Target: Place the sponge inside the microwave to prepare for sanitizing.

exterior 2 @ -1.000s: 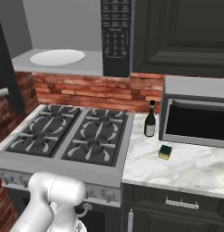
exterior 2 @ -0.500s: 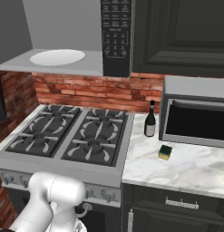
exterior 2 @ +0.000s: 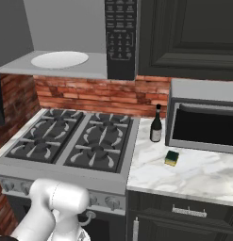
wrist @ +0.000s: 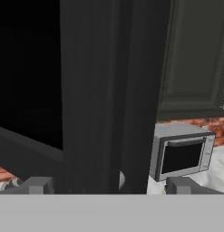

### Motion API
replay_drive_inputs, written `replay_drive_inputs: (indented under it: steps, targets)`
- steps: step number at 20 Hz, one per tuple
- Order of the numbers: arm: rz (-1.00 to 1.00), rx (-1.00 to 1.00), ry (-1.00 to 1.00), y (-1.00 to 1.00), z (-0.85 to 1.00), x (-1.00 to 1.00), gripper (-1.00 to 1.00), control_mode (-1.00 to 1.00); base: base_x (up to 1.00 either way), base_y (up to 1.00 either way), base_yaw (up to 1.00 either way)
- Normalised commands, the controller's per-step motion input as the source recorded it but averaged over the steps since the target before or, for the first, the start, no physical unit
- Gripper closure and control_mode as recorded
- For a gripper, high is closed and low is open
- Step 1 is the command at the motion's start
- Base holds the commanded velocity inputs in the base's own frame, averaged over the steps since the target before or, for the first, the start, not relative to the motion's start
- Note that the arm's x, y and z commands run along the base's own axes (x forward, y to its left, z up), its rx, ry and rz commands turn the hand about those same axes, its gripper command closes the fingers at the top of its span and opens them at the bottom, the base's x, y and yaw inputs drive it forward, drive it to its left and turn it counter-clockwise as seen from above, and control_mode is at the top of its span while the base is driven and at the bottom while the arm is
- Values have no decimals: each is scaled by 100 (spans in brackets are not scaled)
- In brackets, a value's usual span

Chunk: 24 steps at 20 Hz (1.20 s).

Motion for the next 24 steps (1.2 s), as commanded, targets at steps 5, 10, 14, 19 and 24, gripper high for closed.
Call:
replay_drive_inputs:
  steps: [5, 10, 14, 19, 24]
  targets:
    - [0, 2, -1, -4, -20, -62, -100, -100, 0, 0, 0]
    - [7, 29, 15, -42, 0, -8, -100, -100, 0, 0, 0]
    - [16, 35, 23, -47, 7, 5, -100, -100, 0, 0, 0]
    - [23, 41, 9, -42, 16, -2, -100, -100, 0, 0, 0]
    - [23, 41, 1, -37, 1, 7, -100, -100, 0, 0, 0]
